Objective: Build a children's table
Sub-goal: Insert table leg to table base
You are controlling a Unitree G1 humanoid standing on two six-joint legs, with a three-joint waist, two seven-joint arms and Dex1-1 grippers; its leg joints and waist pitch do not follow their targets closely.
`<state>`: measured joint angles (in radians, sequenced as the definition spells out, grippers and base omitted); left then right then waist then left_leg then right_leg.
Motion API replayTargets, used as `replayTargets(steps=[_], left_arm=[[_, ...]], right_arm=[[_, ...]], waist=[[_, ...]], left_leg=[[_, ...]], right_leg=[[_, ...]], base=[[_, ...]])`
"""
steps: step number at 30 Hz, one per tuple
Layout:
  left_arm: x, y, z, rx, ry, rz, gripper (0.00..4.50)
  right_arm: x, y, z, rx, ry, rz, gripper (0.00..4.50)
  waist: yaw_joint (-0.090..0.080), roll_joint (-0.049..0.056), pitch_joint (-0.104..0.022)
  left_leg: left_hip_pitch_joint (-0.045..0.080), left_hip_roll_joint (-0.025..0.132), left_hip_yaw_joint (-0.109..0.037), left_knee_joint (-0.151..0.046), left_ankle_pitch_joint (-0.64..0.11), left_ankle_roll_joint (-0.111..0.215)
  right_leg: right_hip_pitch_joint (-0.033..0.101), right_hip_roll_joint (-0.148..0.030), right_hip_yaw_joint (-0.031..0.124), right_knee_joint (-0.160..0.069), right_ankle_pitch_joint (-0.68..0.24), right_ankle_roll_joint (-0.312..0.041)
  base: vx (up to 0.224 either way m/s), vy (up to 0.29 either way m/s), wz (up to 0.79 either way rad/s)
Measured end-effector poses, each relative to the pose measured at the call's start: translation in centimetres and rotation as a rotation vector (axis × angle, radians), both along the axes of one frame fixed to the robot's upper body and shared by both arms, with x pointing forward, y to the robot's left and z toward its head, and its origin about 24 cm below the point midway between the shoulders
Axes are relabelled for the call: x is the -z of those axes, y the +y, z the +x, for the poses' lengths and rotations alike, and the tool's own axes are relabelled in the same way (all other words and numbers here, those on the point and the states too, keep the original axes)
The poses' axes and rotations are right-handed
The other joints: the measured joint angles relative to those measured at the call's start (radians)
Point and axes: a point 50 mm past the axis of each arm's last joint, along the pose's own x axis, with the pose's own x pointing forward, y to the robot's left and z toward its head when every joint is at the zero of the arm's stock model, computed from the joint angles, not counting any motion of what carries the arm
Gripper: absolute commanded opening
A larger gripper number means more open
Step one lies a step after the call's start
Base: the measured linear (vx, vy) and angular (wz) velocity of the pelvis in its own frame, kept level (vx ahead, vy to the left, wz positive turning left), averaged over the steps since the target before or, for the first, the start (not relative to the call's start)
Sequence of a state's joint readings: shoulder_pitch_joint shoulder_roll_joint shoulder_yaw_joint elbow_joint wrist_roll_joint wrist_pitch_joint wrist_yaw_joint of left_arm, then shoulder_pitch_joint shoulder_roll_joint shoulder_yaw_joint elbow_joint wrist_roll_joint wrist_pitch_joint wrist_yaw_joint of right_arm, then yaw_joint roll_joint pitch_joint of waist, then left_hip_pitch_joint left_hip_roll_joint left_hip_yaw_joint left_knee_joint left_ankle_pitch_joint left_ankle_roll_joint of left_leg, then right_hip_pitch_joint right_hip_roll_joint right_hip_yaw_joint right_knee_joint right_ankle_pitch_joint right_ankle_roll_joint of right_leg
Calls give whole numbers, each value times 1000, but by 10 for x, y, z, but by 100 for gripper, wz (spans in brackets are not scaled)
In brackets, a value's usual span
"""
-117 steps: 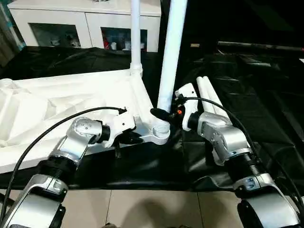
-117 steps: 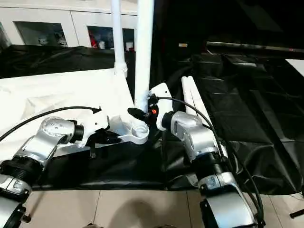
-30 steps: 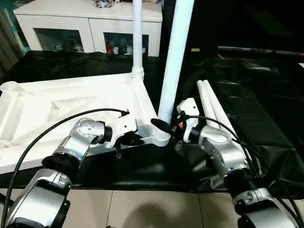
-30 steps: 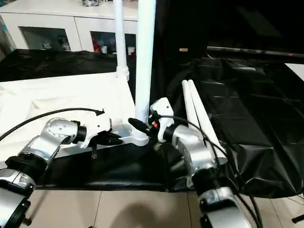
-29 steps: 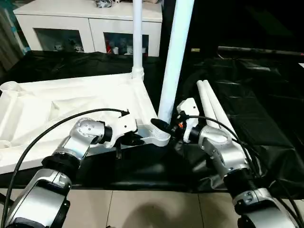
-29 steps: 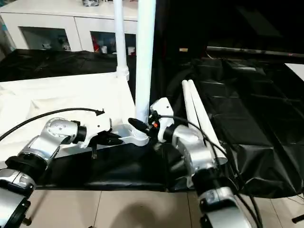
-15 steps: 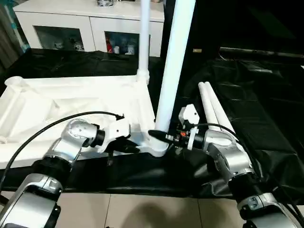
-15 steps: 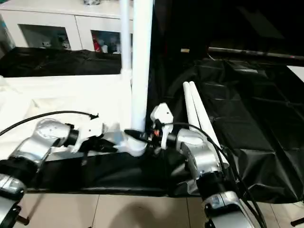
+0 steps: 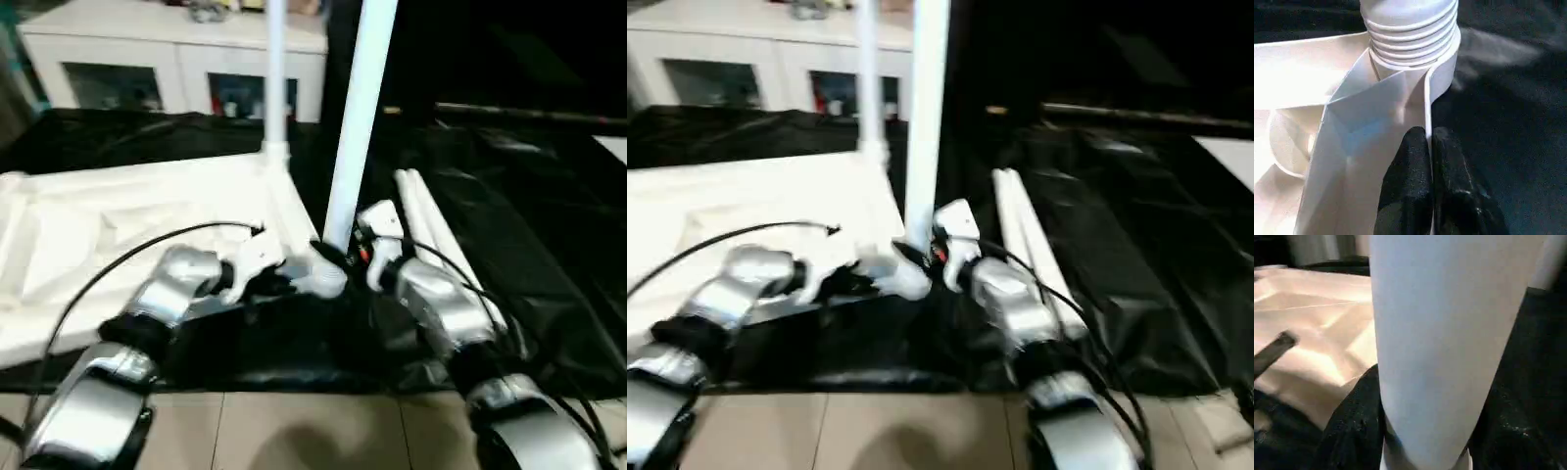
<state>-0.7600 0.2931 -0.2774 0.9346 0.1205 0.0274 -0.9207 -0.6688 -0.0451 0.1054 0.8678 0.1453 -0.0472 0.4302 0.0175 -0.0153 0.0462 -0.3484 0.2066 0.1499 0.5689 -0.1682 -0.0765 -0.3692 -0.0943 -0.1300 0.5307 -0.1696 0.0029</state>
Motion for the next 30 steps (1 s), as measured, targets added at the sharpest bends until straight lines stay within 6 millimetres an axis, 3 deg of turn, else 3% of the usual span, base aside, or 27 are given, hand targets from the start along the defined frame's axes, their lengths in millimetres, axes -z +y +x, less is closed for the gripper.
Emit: replayTargets(steps=[1,2,3,4,5,6,7,8,9,10,12,19,24,25,30], left_arm=[[1,-5,3,-37,-1,-7,0],[1,-13,6,-75,0,-4,0],[2,-22,8,-96,5,-2,0],[1,-27,9,-115,-1,1,0],[1,-31,10,-138,0,-6,0],[1,-32,10,-154,7,-17,0],[1,-34,10,-162,15,-27,0],[-2,-39,12,-173,9,-26,0],[-2,-40,13,-179,7,-20,0],[-2,-40,13,-181,6,-15,0],[-1,-39,13,-188,8,-12,0],[-2,-36,14,-198,-3,-9,0],[-2,-35,14,-185,-20,-11,0],[-3,-35,14,-181,-23,-12,0],[-6,-28,15,-172,-42,-11,0]], right_arm=[[0,1,3,55,8,-3,188],[0,2,7,129,19,-7,188],[1,-1,9,179,30,-7,188],[0,-1,11,215,36,-10,188],[-2,0,14,253,41,-8,188],[-3,2,15,273,44,-9,188],[-5,3,17,290,41,-10,188],[-7,3,19,322,42,-12,188],[-6,4,19,331,47,-19,188],[-6,5,19,337,49,-21,188],[-6,7,20,346,58,-25,188],[-8,11,22,348,63,-24,188],[-11,12,24,333,47,-4,188],[-11,11,24,329,46,3,244],[-3,11,20,287,84,35,282]], waist=[[-2,4,3],[7,4,12],[18,-13,14],[29,-42,10],[38,-51,12],[55,-42,10],[56,-20,4],[55,-21,-3],[51,-31,-10],[48,-36,-13],[39,-43,-12],[32,-44,-13],[26,-43,-12],[25,-42,-11],[21,-38,-8]], left_leg=[[0,1,-4,-2,0,0],[-2,0,3,-10,0,0],[4,1,30,-17,0,0],[16,1,59,-17,0,0],[18,0,56,26,-32,-5],[16,0,31,64,-60,6],[21,-9,-2,69,-65,-5],[16,-14,-11,47,-61,-19],[17,-14,-3,28,-49,-20],[17,-14,3,22,-40,-19],[19,-15,15,23,-39,-17],[16,-15,13,6,-39,-17],[16,-15,15,5,-39,-17],[15,-15,15,5,-39,-17],[12,-15,16,1,-39,-17]], right_leg=[[6,0,-6,-5,-1,-2],[2,-1,3,40,-37,-23],[2,-1,28,98,-71,-43],[-1,-3,63,122,-77,-18],[-16,-1,66,122,-75,-7],[-15,-2,57,120,-75,-6],[-19,-2,30,113,-75,-6],[-24,2,32,99,-73,-6],[-28,2,36,92,-69,-11],[-29,3,40,85,-45,-25],[-27,3,54,82,-12,-20],[-31,4,50,65,-15,-15],[-32,3,49,59,-15,-15],[-32,3,50,59,-15,-15],[-35,3,49,60,-15,-16]], base=[[-105,23,-1],[-105,23,-1],[-70,-59,20],[13,-138,18],[13,-138,18],[75,-29,-41],[74,55,-33],[74,55,-33],[7,-27,23],[0,0,0],[0,0,0],[0,0,0],[0,0,0],[0,0,0],[0,0,0]])
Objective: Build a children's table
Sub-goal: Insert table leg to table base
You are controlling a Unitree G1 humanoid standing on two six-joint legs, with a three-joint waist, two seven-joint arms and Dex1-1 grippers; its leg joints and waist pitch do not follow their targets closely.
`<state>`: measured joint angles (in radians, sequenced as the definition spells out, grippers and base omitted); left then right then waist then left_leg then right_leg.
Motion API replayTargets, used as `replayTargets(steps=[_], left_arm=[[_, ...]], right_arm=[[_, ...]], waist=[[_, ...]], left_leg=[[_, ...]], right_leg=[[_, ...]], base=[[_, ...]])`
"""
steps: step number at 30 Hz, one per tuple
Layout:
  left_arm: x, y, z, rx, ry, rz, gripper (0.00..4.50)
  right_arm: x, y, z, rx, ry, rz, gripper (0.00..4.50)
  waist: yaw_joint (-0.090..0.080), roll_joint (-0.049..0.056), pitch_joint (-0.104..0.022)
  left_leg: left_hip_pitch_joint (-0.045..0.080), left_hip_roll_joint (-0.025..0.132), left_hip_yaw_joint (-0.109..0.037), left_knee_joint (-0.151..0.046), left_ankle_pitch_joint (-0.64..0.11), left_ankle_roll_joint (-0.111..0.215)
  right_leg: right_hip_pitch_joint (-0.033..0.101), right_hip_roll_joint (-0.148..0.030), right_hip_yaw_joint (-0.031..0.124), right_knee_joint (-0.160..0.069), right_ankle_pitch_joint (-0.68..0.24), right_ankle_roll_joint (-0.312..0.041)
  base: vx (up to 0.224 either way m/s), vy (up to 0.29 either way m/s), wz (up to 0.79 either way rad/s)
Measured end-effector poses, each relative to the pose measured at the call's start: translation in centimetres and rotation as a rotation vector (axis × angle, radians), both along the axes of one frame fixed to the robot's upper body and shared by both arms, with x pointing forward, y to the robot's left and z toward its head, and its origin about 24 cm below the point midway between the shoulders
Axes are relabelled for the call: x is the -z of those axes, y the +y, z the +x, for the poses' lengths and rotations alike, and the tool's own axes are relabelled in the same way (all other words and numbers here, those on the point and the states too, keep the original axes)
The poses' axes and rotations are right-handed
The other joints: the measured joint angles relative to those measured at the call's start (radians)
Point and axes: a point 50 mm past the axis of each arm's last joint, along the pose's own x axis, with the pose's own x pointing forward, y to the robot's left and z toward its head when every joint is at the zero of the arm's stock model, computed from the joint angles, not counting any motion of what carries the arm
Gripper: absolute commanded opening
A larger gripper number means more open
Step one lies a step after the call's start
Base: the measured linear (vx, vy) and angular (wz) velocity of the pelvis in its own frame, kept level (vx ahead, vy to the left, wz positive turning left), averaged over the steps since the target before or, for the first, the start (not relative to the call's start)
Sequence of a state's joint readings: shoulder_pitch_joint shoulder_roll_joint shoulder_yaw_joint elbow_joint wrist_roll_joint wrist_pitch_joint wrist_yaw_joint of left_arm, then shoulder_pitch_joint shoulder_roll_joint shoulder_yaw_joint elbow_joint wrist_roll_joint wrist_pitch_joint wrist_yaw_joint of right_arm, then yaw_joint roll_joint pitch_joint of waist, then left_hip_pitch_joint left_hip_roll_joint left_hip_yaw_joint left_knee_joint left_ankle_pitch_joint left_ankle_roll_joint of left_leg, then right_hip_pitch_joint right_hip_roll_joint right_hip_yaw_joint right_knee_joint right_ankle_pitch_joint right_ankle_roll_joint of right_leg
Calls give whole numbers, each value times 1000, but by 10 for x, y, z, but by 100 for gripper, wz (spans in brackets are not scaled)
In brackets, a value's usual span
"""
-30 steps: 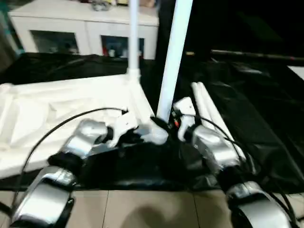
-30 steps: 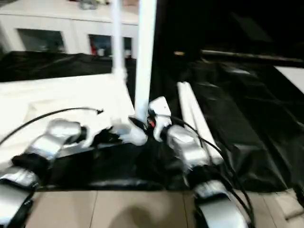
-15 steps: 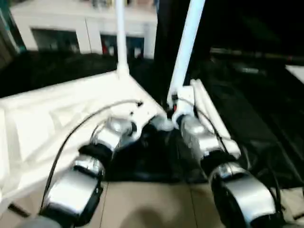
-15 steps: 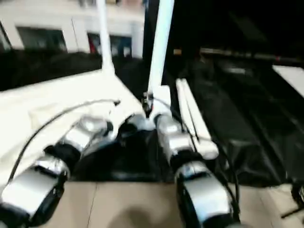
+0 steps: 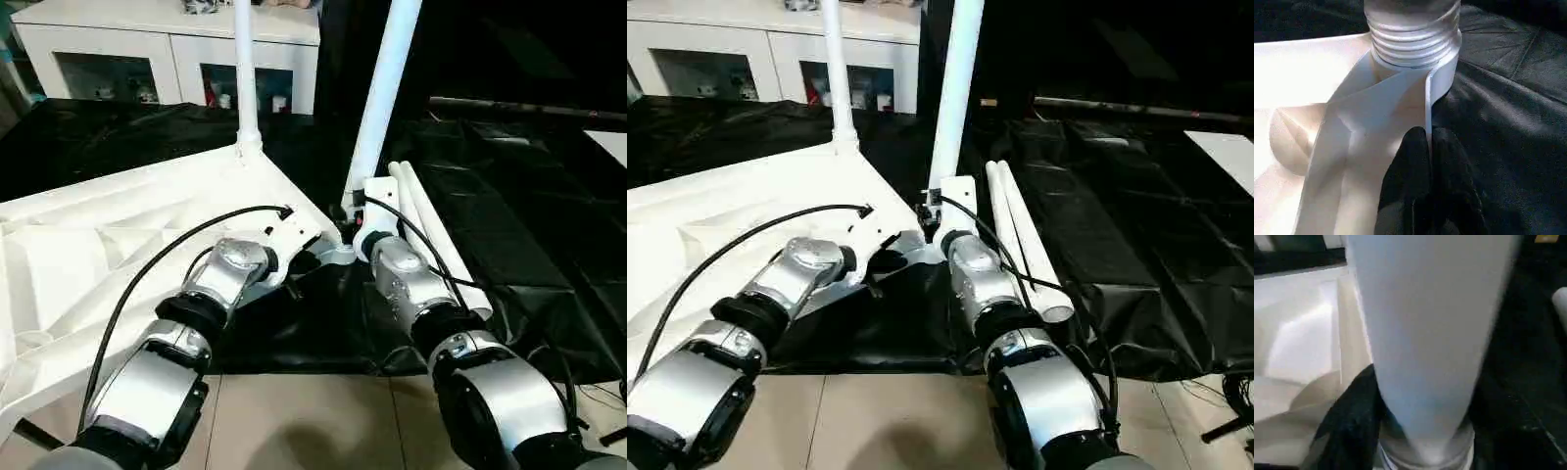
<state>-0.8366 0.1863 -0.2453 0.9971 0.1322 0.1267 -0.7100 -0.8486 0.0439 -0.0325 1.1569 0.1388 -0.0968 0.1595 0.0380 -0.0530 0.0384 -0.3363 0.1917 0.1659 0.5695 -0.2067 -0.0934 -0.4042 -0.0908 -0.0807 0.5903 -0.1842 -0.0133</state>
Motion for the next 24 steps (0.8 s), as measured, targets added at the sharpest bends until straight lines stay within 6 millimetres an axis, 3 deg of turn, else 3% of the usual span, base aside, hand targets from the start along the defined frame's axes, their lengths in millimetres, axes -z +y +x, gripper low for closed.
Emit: replayTargets(steps=[9,17,24], left_arm=[[-12,13,2,60,-47,4,0],[-15,24,-5,175,-98,21,0],[-14,30,-7,181,-122,37,0]], right_arm=[[-9,-19,2,-207,-47,-5,361],[-12,-42,-17,-362,-75,-6,361],[-15,-50,-31,-363,-85,23,361]], waist=[[7,4,6],[21,6,8],[18,9,11]], left_leg=[[-16,7,6,-1,6,2],[-15,11,9,-3,13,13],[-14,13,11,-3,14,5]], right_leg=[[-14,1,-3,11,13,-8],[-15,3,-5,10,6,-14],[-14,3,-5,11,7,-12]], base=[[19,-4,1],[0,0,0],[0,0,0]])
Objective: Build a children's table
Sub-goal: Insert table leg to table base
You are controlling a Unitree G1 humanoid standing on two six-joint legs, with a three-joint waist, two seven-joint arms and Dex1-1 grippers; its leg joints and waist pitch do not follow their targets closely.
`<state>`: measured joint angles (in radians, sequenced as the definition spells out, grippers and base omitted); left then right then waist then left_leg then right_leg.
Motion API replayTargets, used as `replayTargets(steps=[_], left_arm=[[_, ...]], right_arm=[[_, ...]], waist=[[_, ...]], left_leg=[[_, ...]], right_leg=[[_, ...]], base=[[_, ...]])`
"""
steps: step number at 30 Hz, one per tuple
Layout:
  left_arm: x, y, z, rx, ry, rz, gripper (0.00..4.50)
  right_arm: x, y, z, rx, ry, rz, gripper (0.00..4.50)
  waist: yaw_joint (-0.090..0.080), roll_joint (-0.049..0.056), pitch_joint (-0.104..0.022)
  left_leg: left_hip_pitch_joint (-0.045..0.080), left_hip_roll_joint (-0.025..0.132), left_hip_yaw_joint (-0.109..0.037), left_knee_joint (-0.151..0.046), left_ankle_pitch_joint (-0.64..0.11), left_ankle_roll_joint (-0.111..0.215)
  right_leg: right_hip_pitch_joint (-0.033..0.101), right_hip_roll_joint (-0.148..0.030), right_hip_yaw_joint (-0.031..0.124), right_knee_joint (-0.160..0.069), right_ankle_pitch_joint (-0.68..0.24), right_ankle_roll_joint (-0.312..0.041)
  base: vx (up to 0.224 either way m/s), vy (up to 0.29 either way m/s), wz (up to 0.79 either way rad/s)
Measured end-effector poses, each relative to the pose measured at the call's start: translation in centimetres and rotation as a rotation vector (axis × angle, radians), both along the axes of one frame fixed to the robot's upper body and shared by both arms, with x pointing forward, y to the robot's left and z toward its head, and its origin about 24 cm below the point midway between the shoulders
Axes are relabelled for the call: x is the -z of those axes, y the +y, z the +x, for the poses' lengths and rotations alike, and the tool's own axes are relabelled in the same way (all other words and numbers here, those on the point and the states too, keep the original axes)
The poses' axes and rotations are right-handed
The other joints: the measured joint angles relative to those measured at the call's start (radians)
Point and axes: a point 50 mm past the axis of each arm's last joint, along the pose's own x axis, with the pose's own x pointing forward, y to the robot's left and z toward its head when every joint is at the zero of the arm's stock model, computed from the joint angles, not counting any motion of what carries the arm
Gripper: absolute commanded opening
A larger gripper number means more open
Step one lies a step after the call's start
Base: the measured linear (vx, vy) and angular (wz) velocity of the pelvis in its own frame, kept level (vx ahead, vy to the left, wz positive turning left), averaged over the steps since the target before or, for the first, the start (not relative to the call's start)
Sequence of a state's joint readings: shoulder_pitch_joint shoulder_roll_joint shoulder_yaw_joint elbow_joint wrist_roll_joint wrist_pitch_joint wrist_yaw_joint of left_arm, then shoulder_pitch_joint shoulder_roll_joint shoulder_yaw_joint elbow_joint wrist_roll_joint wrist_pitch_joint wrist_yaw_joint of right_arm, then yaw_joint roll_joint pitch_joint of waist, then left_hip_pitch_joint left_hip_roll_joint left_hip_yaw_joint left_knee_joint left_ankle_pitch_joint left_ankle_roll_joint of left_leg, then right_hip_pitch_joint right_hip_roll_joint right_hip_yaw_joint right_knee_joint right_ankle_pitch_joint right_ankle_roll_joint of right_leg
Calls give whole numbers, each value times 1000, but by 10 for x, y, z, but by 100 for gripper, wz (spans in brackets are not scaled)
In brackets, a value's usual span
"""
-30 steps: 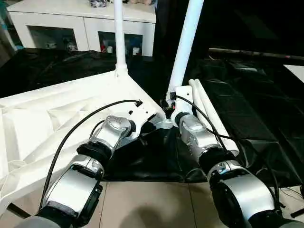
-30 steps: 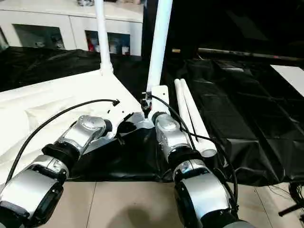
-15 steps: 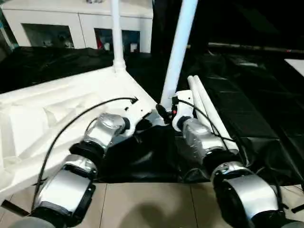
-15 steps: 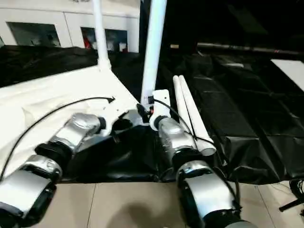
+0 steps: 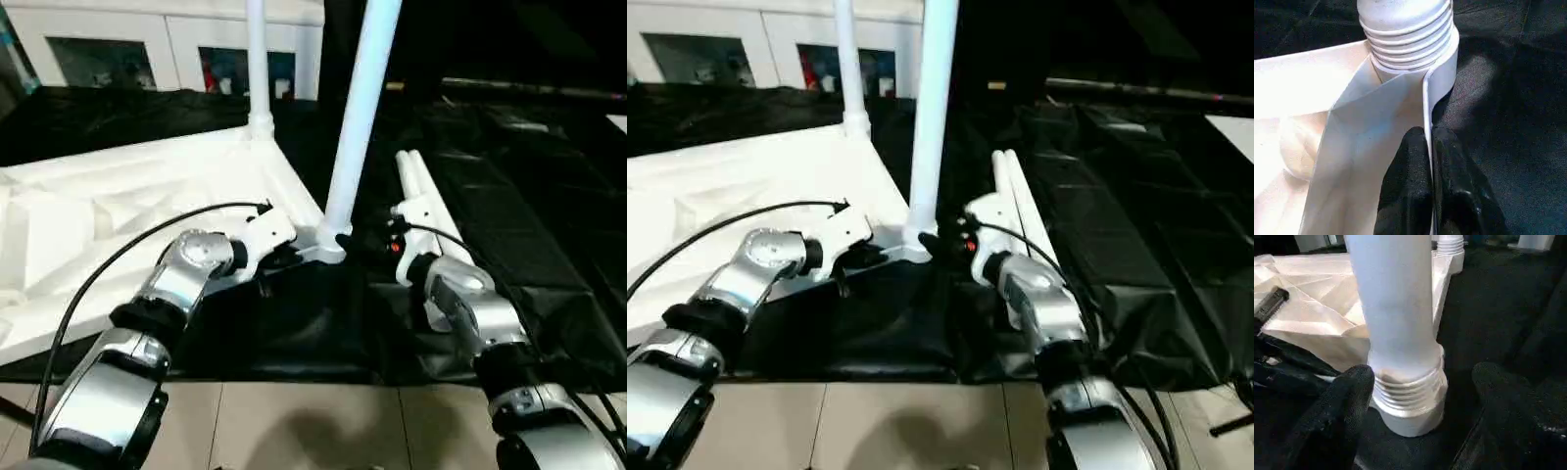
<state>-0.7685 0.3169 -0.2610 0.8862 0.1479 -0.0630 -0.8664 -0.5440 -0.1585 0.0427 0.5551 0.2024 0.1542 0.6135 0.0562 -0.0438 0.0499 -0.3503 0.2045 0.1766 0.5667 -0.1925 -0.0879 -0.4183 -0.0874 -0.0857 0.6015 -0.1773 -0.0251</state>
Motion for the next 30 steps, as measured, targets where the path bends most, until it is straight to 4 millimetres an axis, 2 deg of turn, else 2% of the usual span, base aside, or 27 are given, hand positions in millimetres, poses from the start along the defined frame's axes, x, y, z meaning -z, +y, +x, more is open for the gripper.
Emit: replayTargets(steps=[5,11,13,16,21,22,23,25,27,28,30], left_arm=[[0,0,-1,3,-12,-8,0],[0,2,-1,4,-8,-12,0],[0,2,-2,6,-5,-13,0],[3,3,-3,3,5,-16,0],[4,5,-4,-4,10,-18,0],[4,5,-4,-5,10,-18,0],[3,4,-4,1,8,-21,0],[0,2,-3,15,1,-23,0],[-1,2,-3,24,-2,-23,0],[-1,3,-3,23,-3,-20,0],[1,15,-4,-15,11,-33,0]], right_arm=[[-4,3,-10,35,-11,28,361],[-13,-4,-9,118,-35,39,361],[-12,-5,-8,129,-31,35,361],[-11,-5,-8,135,-15,30,361],[-18,-6,-8,154,-44,12,361],[-17,-7,-8,157,-43,9,361],[-17,-9,-8,161,-42,-5,361],[-16,-10,-8,162,-41,-10,361],[-14,-5,-9,154,-32,1,361],[-14,-3,-10,150,-26,12,361],[-16,7,-10,127,-20,41,361]], waist=[[1,3,2],[0,5,3],[0,5,4],[1,7,7],[5,8,7],[3,12,5],[0,19,1],[-10,28,-2],[-18,35,-2],[-26,36,-2],[-41,28,0]], left_leg=[[0,0,1,-1,1,0],[2,0,1,-2,-2,-3],[12,0,2,-6,-3,-6],[33,1,8,-17,-5,-8],[48,3,10,-20,-17,-10],[37,-1,-4,-12,-21,2],[20,0,-24,1,-28,22],[-9,-4,-50,23,-40,61],[-21,-12,-80,38,-52,92],[-8,-10,-85,34,-54,92],[29,-22,-84,26,-68,69]], right_leg=[[0,0,0,0,0,1],[1,0,0,0,-1,2],[5,1,0,-2,-3,4],[23,2,-1,-10,-8,5],[44,6,-1,-10,-26,3],[50,5,-14,-14,-29,7],[57,2,-38,-25,-31,9],[67,-7,-75,-31,-41,14],[90,-12,-105,-42,-53,19],[92,-13,-103,-38,-61,14],[70,-9,-53,38,-107,-40]], base=[[0,0,0],[0,0,0],[0,0,0],[0,0,0],[27,-1,1],[81,4,23],[81,4,23],[72,3,39],[112,12,58],[194,-19,53],[144,-43,9]])
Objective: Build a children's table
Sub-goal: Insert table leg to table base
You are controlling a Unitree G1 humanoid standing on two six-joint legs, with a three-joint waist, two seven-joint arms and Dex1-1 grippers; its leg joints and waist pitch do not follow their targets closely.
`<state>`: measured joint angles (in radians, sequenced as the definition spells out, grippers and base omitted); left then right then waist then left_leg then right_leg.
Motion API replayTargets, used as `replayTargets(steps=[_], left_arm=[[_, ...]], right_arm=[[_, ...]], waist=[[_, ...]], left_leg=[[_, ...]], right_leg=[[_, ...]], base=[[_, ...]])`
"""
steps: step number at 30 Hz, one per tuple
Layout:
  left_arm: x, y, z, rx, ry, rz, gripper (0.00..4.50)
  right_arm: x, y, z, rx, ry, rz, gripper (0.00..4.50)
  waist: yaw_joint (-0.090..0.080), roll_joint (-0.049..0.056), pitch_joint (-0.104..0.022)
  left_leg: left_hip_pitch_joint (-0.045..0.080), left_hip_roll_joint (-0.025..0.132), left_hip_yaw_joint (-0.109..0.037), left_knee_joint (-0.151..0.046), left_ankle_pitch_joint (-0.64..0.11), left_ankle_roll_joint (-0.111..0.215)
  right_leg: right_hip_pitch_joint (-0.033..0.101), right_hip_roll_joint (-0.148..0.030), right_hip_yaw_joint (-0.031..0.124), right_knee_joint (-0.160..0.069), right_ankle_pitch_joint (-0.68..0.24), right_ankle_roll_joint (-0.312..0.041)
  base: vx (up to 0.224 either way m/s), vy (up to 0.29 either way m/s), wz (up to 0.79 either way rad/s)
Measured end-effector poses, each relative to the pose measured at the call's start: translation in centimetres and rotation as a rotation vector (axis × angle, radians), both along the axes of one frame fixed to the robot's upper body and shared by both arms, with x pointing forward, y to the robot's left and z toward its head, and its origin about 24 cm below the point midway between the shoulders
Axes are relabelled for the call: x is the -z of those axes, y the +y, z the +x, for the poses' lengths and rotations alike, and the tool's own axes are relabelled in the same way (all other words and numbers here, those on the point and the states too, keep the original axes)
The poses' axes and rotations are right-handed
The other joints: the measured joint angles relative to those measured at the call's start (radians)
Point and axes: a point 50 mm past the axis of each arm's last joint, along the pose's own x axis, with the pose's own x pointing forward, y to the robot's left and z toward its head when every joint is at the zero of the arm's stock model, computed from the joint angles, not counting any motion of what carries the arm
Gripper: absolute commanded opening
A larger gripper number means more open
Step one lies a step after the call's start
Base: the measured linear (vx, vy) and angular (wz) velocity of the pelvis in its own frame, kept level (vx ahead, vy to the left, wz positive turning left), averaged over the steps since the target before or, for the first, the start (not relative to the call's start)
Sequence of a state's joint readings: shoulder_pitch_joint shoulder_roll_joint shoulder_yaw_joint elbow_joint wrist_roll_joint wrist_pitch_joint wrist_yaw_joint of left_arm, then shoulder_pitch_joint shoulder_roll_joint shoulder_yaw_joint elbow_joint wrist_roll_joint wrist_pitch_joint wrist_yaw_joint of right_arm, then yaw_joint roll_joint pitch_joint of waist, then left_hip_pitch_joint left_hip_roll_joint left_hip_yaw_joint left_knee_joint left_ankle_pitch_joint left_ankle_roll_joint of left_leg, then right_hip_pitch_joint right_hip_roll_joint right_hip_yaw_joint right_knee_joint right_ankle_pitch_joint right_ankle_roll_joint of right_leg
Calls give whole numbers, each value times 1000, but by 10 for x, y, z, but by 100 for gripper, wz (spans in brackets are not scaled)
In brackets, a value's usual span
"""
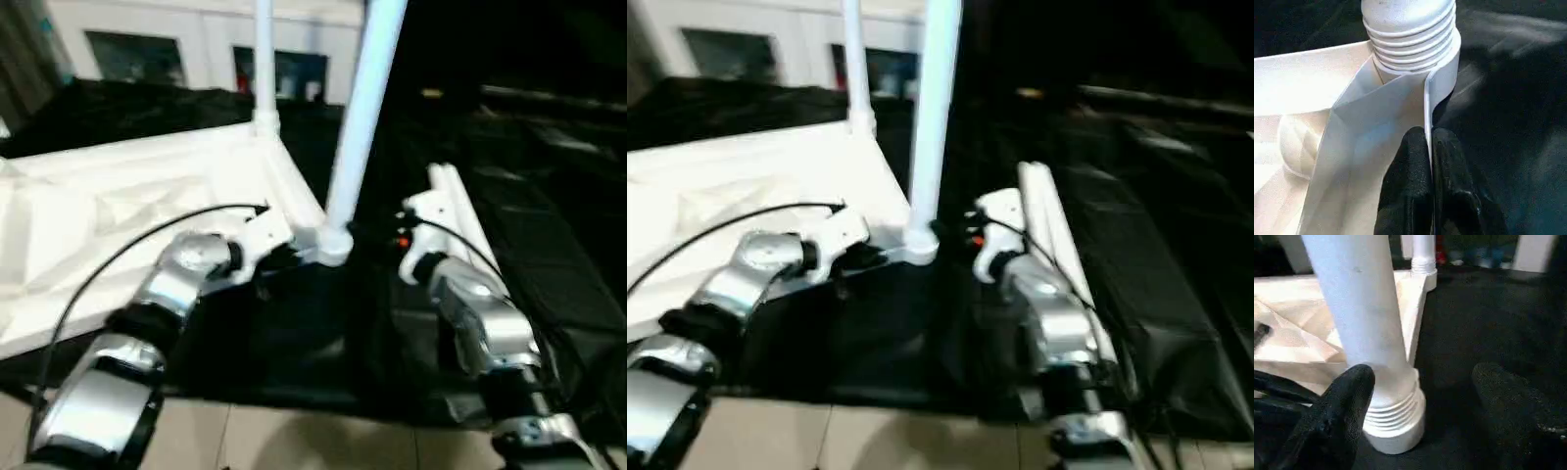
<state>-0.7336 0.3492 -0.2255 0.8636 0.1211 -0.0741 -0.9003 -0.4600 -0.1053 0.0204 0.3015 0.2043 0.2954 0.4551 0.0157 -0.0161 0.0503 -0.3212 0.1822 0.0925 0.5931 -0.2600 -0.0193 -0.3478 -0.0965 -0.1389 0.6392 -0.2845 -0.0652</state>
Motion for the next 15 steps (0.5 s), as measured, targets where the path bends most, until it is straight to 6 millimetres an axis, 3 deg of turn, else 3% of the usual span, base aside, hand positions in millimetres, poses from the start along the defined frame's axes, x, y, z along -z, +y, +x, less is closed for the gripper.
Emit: replayTargets(steps=[1,2,3,4,5,6,7,8,9,10,11,12,13,14,15], left_arm=[[1,7,0,-24,6,-2,0],[1,13,0,-48,3,-3,0],[1,13,0,-54,1,-5,0],[2,10,0,-49,4,-9,0],[4,2,-1,-25,13,-10,0],[6,-3,-3,-4,25,-12,0],[7,-5,-3,9,29,-12,0],[6,-7,-3,21,26,-7,0],[5,-8,-3,28,20,-4,0],[3,-6,-3,26,14,2,0],[3,2,-3,6,15,-3,0],[4,8,-3,-16,19,-8,0],[3,12,-3,-24,20,-8,0],[1,15,-2,-30,16,-8,0],[0,16,-2,-31,13,-9,0]], right_arm=[[-1,1,0,-2,-4,1,361],[-3,-3,0,6,-12,-7,361],[-3,-8,0,21,-15,-18,361],[-1,-15,-1,42,-7,-25,361],[7,-28,-4,80,19,-40,361],[8,-32,-5,94,27,-41,361],[6,-30,-4,92,20,-36,361],[3,-26,-3,81,7,-30,361],[0,-23,-3,73,-6,-25,361],[0,-15,-4,52,-8,-14,361],[-1,-1,-5,6,-9,-5,361],[-1,2,-6,-8,-9,-6,361],[-1,1,-6,-6,-9,-12,361],[-1,-5,-6,5,-9,-27,361],[-1,-12,-6,22,-8,-37,361]], waist=[[-6,-9,-1],[-11,-29,0],[-9,-39,0],[2,-39,1],[24,-36,1],[37,-35,1],[45,-31,0],[53,-15,-2],[56,15,-8],[56,22,-7],[38,19,-7],[32,17,-7],[31,8,-8],[26,-13,-9],[22,-29,-9]], left_leg=[[14,-8,1,0,-7,-11],[29,-21,5,1,-14,-20],[30,-31,11,9,-24,-7],[18,-33,12,42,-36,56],[-13,-45,13,114,-39,92],[-33,-57,16,138,-33,82],[-51,-66,20,131,-22,63],[-70,-64,21,85,-6,39],[-80,-47,19,36,29,31],[-75,-35,7,48,35,2],[-68,-42,-1,49,30,7],[-64,-46,-2,47,28,9],[-62,-52,-4,46,28,9],[-62,-69,0,48,32,2],[-68,-81,6,58,31,0]], right_leg=[[-19,-2,26,46,-7,-1],[-37,-6,60,57,-13,10],[-30,-7,81,58,-18,64],[-19,7,95,56,-25,66],[4,17,110,36,-28,60],[20,25,115,19,-26,61],[31,35,116,5,-24,61],[47,54,100,-5,-25,58],[56,81,79,-9,-30,53],[57,81,60,1,-41,54],[24,66,47,72,-45,50],[-5,56,55,114,-41,57],[-36,45,77,113,-25,80],[-69,14,112,69,17,102],[-79,-9,140,42,48,120]], base=[[126,-81,-1],[126,-81,-1],[129,-103,9],[148,-63,26],[148,-63,26],[138,-38,22],[121,-32,6],[121,-32,6],[133,-11,0],[147,-18,-9],[147,-18,-9],[88,-32,-14],[-83,9,-11],[-83,9,-11],[-190,42,4]])
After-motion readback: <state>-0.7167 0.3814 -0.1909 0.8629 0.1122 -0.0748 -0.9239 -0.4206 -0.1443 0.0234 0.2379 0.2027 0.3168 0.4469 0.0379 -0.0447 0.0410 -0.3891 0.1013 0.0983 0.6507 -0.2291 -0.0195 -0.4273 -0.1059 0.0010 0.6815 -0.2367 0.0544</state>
